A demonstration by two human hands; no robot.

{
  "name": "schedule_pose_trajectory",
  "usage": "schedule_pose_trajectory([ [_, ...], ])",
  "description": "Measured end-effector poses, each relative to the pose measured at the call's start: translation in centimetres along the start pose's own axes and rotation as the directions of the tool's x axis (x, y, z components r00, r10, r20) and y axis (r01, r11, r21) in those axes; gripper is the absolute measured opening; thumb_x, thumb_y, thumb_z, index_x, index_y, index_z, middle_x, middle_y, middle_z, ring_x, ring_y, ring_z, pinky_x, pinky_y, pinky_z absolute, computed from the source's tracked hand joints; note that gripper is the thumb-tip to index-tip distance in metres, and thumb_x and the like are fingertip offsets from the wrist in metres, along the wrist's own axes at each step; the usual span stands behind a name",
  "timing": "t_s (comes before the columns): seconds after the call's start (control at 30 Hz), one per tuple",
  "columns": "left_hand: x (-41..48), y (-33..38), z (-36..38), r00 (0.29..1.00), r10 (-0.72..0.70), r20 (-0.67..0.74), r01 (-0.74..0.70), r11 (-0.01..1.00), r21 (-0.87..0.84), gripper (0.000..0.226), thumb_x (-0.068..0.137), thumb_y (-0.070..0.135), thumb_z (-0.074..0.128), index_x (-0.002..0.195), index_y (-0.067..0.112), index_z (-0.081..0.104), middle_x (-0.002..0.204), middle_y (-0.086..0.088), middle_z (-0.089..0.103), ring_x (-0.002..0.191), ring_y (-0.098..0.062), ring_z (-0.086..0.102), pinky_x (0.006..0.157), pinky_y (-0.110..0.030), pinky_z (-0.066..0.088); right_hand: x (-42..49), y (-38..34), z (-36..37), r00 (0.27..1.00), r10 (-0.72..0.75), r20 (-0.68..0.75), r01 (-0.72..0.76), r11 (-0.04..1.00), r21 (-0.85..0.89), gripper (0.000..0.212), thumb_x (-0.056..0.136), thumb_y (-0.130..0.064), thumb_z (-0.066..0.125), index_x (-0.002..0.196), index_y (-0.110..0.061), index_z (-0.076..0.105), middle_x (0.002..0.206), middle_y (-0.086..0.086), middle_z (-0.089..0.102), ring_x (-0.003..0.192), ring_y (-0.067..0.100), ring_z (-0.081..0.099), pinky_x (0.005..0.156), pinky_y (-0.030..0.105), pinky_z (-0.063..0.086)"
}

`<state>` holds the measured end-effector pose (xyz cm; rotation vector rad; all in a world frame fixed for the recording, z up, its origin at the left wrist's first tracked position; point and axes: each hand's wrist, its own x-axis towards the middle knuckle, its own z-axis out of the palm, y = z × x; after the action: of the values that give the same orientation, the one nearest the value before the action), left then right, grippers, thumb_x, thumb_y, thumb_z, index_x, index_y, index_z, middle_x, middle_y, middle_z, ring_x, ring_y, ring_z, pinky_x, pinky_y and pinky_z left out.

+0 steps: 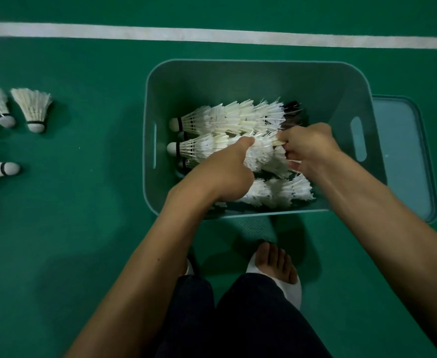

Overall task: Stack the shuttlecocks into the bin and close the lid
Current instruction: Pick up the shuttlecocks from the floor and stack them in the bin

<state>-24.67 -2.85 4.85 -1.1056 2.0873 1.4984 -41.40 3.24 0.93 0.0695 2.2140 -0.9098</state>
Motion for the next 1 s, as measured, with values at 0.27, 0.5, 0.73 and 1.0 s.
schedule_pose_trajectory([
  [0.27,-1.7,0.3,-0.8,0.992,0.062,-0.112,-0.055,0.997,0.062,0.067,0.100,0.011,0.043,0.159,0.040,0.029,0.140,-0.008,0.061,0.105,-0.025,0.064,0.072,-0.031,0.048,-3.0,-0.3,-2.7,0.903,-0.426,-0.053,0.358,0.815,-0.456,0.042,0.089,-0.038,0.061,0.083,0.001,0.077,0.073,0.015,0.075,0.070,0.031,0.072,0.072,0.038,0.060],
  [0.5,-6.7,-0.9,-2.8,0.881,0.199,-0.429,-0.204,0.978,0.034,0.039,0.102,0.021,0.055,0.139,0.031,0.056,0.092,0.007,0.071,0.075,-0.009,0.066,0.069,-0.029,0.051,-9.8,-3.4,-3.0,0.672,-0.739,0.044,0.669,0.581,-0.463,0.036,0.093,-0.030,0.062,0.076,-0.002,0.077,0.068,0.018,0.072,0.060,0.033,0.067,0.068,0.027,0.053],
  [0.73,-10.9,-6.9,-7.7,0.668,0.184,-0.721,-0.409,0.900,-0.149,0.022,0.093,0.023,0.065,0.115,0.025,0.068,0.087,0.000,0.072,0.065,-0.025,0.064,0.064,-0.039,0.057,-17.3,-9.1,7.4,0.538,-0.778,0.326,0.827,0.562,-0.024,0.022,0.082,-0.023,0.070,0.068,-0.008,0.079,0.070,0.018,0.074,0.054,0.021,0.062,0.051,0.028,0.046],
  [1.0,-12.1,-22.2,-10.9,0.414,-0.495,-0.764,-0.251,0.745,-0.618,0.018,0.076,0.025,0.065,0.092,0.020,0.071,0.076,0.001,0.069,0.064,-0.012,0.060,0.066,-0.029,0.050,-21.8,-11.7,24.7,0.390,-0.587,0.709,0.921,0.268,-0.285,0.027,0.078,-0.023,0.063,0.081,0.002,0.074,0.063,0.019,0.066,0.051,0.023,0.055,0.052,0.039,0.054],
])
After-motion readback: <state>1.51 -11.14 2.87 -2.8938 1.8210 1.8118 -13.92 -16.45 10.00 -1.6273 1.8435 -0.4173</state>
